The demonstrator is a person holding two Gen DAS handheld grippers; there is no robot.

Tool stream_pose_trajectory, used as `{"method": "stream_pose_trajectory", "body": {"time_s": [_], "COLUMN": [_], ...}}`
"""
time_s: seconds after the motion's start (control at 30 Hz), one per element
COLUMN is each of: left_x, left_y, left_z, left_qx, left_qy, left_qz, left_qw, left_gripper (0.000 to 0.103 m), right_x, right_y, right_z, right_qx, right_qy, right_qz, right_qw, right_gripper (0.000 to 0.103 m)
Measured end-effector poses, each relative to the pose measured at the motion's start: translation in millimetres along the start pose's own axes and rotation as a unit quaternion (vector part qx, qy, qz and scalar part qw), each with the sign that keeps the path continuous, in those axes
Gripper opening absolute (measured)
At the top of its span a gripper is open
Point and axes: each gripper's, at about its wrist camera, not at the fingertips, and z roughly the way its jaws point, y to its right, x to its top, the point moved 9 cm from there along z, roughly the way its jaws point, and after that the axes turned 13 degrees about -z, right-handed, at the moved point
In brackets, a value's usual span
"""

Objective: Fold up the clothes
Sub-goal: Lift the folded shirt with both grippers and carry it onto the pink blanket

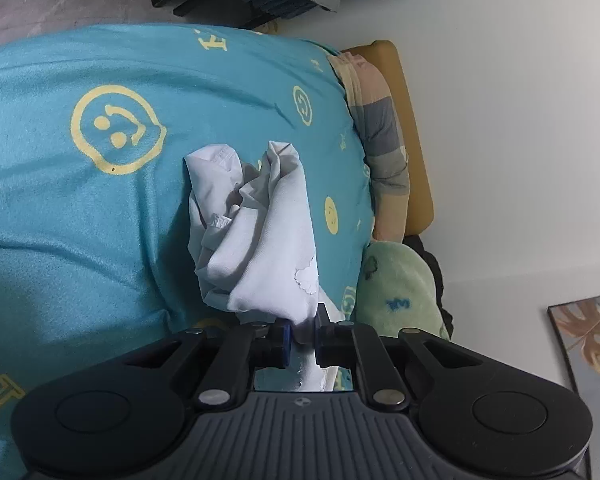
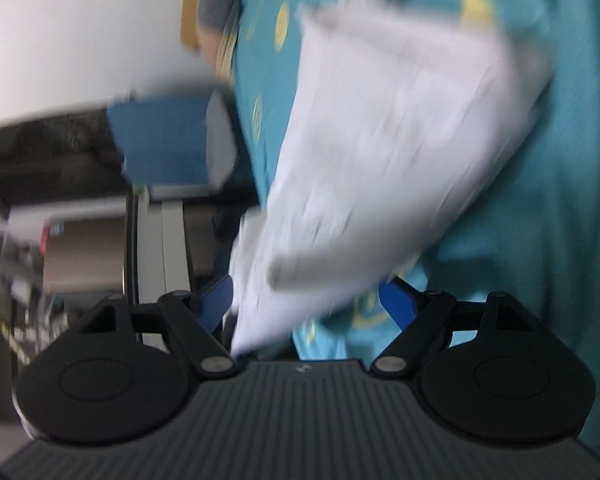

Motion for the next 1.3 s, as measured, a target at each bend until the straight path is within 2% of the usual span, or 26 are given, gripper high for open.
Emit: {"method": "stream_pose_trajectory", "body": {"time_s": [0.1, 0.13, 0.2, 0.27, 0.4, 0.53, 0.73, 0.87, 0.97, 1.03, 1.1, 1.17, 1.23, 1.3], "left_x": [0.7, 0.5, -0.8, -4.0, -22.6, -70.0, -174.7, -261.0, -335.2, -383.8, -431.3, -476.8, -518.0, -537.6], "left_y": [1.9, 3.2, 5.8, 10.9, 42.5, 93.5, 161.4, 212.3, 260.1, 298.5, 333.9, 359.0, 363.1, 332.8], "left_z": [-0.6, -0.5, -0.7, -4.3, -15.7, -28.5, -14.3, 28.3, 64.6, 88.7, 107.0, 120.8, 128.5, 135.4], "left_qx": [-0.004, -0.004, -0.001, 0.0, -0.012, -0.034, -0.036, -0.045, -0.071, -0.106, -0.145, -0.171, -0.186, -0.168], "left_qy": [-0.003, -0.004, -0.009, -0.014, -0.032, -0.076, -0.154, -0.203, -0.244, -0.275, -0.307, -0.319, -0.321, -0.329], "left_qz": [-0.006, -0.004, 0.002, 0.004, 0.024, 0.068, 0.123, 0.149, 0.161, 0.164, 0.165, 0.196, 0.223, 0.248], "left_qw": [1.0, 1.0, 1.0, 0.9999, 0.9991, 0.9942, 0.9797, 0.9667, 0.9536, 0.9415, 0.926, 0.9113, 0.9017, 0.8954], "left_gripper": [0.011, 0.011, 0.011, 0.011, 0.011, 0.011, 0.011, 0.011, 0.011, 0.011, 0.011, 0.011, 0.011, 0.011], "right_x": [13.0, 14.6, 17.7, 20.4, 29.2, 36.4, 52.5, 96.2, 145.5, 177.0, 202.4, 219.3, 224.8, 222.4], "right_y": [8.0, 8.6, 9.7, 1.4, -34.1, -64.2, -79.6, -87.2, -102.0, -119.3, -137.8, -152.8, -155.6, -140.1], "right_z": [-8.7, -9.2, -10.5, -14.7, -48.8, -123.9, -250.4, -335.2, -407.3, -458.5, -511.2, -561.0, -598.8, -622.3], "right_qx": [-0.03, -0.039, -0.059, -0.067, -0.055, -0.039, -0.051, -0.077, -0.108, -0.123, -0.134, -0.141, -0.152, -0.18], "right_qy": [0.037, 0.04, 0.047, 0.059, 0.092, 0.132, 0.181, 0.225, 0.279, 0.32, 0.366, 0.414, 0.453, 0.475], "right_qz": [0.002, -0.003, -0.014, -0.038, -0.077, -0.119, -0.14, -0.148, -0.166, -0.184, -0.211, -0.241, -0.267, -0.273], "right_qw": [0.999, 0.998, 0.997, 0.995, 0.991, 0.983, 0.972, 0.96, 0.94, 0.921, 0.896, 0.867, 0.837, 0.817], "right_gripper": [0.067, 0.051, 0.033, 0.026, 0.023, 0.023, 0.023, 0.023, 0.023, 0.023, 0.023, 0.023, 0.023, 0.023]}}
